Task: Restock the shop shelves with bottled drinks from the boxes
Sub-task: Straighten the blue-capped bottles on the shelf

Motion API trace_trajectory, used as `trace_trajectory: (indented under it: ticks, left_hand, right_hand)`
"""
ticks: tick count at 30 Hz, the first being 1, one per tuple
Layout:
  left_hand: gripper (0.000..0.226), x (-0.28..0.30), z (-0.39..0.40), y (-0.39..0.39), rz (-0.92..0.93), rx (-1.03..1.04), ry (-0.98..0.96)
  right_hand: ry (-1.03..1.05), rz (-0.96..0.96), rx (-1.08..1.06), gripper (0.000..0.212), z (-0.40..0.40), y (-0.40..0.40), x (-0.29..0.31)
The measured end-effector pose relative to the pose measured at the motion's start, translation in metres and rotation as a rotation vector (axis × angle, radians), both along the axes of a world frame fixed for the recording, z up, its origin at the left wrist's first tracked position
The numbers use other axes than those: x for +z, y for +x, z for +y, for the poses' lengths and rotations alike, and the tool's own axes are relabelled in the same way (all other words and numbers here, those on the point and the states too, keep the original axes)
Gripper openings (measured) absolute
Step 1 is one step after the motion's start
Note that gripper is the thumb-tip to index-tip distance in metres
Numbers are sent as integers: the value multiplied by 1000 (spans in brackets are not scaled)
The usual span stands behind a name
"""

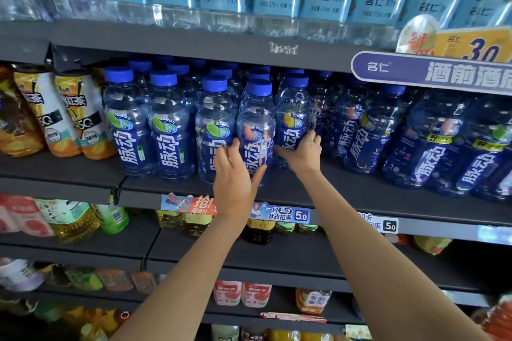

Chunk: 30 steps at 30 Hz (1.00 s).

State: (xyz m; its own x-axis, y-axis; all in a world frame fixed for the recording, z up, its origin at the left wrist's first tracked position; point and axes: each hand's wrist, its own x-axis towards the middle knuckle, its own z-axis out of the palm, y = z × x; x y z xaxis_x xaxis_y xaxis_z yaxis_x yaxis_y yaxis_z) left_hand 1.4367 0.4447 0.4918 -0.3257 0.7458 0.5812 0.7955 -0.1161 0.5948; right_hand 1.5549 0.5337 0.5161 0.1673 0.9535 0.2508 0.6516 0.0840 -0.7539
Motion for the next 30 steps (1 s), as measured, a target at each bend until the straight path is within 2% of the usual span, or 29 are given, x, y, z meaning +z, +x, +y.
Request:
trace_trajectory:
  ticks: [2, 5, 6, 8, 11, 17, 20, 25, 30]
  left_hand:
    - [68, 0, 0, 0, 11, 4, -2]
    - [68, 0, 1, 0, 18, 6, 12]
    - [68, -1, 2, 1, 16, 7, 17]
    - [68, -2, 1, 2, 7, 8, 12]
    - [69, -3, 1, 3, 7, 7, 14]
    - [70, -4, 3, 2, 9, 18, 5]
    - [70, -7, 4, 1, 20, 18, 19]
    - [68, -7, 4, 4, 16, 8, 25]
    - [66, -6, 3, 6, 12, 27, 36]
  right_hand:
    - [121, -3, -30, 84, -8, 18, 5]
    - [382, 69, -410, 74, -12, 60, 14]
    - [372, 118, -519, 75, -9, 74, 17]
    - [190, 221, -568, 80, 3, 97, 18]
    - [-31, 269, -470, 81, 16, 113, 13]
    - [28, 169, -426, 72, 3, 110, 6]
    - [87, 159, -192, 64, -18, 94, -3]
    - [-29, 135, 216, 65, -43, 66, 3]
    - [-71, 135, 363, 58, -44, 44, 3]
